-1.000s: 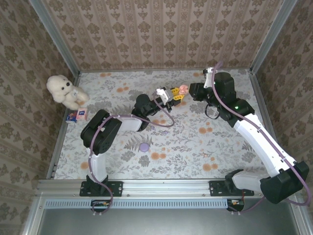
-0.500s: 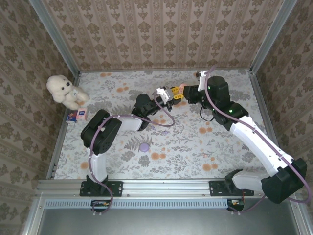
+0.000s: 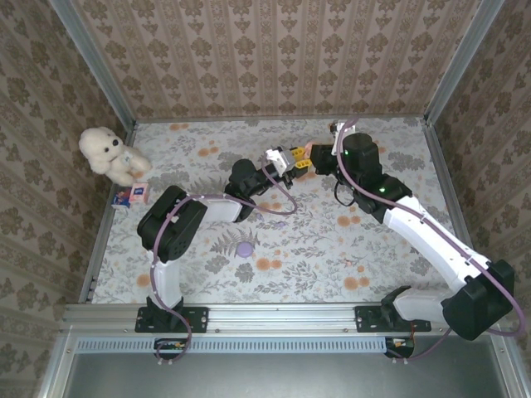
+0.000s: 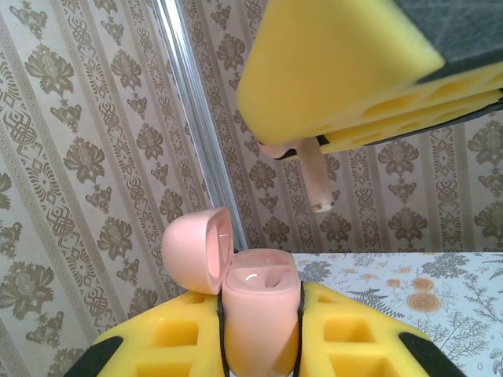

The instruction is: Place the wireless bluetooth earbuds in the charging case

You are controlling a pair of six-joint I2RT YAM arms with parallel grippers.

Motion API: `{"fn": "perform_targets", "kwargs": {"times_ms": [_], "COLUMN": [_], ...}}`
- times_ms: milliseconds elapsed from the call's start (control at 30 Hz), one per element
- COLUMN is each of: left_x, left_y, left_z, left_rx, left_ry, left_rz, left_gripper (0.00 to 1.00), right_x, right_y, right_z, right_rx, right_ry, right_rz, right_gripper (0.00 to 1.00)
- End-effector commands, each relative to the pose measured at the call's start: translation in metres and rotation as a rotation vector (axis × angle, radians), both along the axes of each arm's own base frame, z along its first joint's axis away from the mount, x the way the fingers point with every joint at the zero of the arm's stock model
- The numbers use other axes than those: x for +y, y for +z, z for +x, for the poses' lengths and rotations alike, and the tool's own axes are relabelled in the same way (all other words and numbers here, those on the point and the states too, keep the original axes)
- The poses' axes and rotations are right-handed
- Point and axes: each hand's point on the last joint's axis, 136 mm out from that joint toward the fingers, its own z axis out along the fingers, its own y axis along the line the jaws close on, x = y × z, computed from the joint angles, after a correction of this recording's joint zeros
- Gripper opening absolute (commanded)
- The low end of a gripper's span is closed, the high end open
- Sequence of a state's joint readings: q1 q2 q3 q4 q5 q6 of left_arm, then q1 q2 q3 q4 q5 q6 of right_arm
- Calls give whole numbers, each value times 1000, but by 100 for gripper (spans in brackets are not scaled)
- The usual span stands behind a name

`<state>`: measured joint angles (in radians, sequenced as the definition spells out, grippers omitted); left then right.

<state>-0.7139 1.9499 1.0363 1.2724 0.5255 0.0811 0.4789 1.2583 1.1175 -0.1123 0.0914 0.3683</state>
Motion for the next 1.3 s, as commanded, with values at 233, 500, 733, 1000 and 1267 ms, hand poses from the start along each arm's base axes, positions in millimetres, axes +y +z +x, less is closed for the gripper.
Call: {"fn": "perform_targets", "kwargs": {"times_ms": [233,500,733,1000,1267], "left_x": [-3,-3,-3,-4,-3], "left_y": [16,18,18,18,19], "left_z": [-4,-5,-4,-6,-5], "left_rx": [-23,-26,-25,-25,-23], "left_ry": [-13,-14,-13,-19,-13], "left_rz": [-44,-47,-47,-48,-51], "left_gripper": [0,0,0,0,0], "right_x": [-1,2,5,6,21], "right_y": [-10,-17,-23,-29,-43], "right_z": [11,14,15,17,11], "right_rx": [-9,10,25,37,72], "right_ry": [-38,-34,-26,-23,79], "right_rz": [-22,-25,-28,-40,-72], "right_gripper": [20,19,19,19,19]}}
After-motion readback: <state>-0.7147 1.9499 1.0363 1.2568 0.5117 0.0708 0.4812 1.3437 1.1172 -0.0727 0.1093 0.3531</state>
